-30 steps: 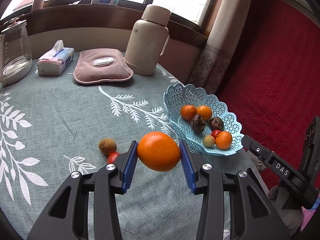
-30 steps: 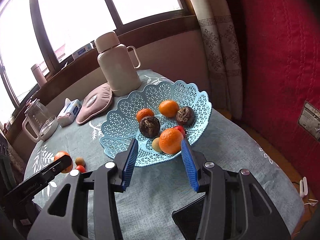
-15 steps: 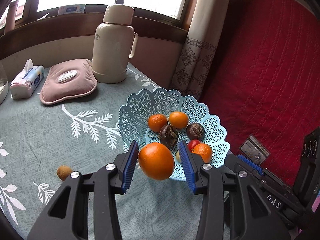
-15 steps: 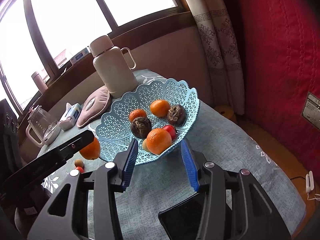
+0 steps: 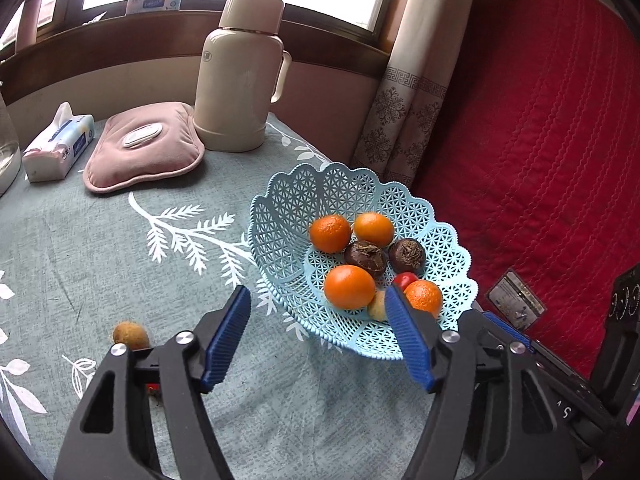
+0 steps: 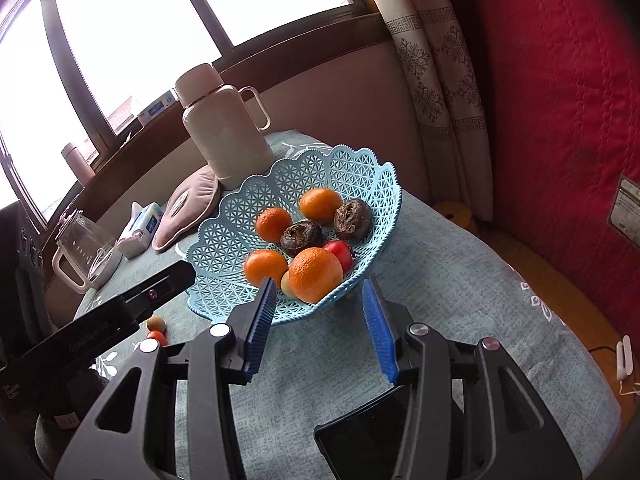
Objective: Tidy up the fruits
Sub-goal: 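Withdraw the left tool from the basket toward the kiwi and tomato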
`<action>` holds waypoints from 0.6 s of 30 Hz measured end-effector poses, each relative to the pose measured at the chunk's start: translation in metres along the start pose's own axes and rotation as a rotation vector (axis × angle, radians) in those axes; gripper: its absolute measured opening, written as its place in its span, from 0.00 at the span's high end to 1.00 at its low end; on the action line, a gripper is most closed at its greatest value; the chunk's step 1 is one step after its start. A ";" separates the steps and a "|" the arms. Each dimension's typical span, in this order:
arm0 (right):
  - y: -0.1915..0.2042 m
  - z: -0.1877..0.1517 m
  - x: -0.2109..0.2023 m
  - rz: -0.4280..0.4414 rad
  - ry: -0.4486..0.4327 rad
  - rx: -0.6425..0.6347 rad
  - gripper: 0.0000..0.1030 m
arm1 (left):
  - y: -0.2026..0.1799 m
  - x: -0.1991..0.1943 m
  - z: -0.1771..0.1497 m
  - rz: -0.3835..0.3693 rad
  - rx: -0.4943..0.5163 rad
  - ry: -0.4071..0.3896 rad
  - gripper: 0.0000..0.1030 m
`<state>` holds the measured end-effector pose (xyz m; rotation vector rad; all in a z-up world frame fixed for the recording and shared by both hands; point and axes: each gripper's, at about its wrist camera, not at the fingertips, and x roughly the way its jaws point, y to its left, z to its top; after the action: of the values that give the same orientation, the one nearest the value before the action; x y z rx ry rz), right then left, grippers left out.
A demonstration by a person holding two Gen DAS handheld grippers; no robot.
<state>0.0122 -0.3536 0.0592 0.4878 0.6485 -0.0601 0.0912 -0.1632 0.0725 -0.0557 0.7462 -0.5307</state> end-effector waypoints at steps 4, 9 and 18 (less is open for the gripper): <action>0.001 0.000 -0.001 -0.002 -0.007 0.004 0.46 | 0.008 -0.006 0.001 0.012 -0.023 -0.011 0.18; 0.002 -0.001 -0.004 -0.005 -0.018 0.008 0.42 | 0.022 -0.016 0.002 0.060 -0.061 -0.052 0.07; 0.012 -0.007 -0.004 0.006 -0.009 -0.008 0.41 | 0.059 -0.037 0.005 0.141 -0.130 -0.108 0.05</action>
<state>0.0079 -0.3400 0.0616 0.4816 0.6381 -0.0535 0.0973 -0.0952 0.0861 -0.1505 0.6729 -0.3413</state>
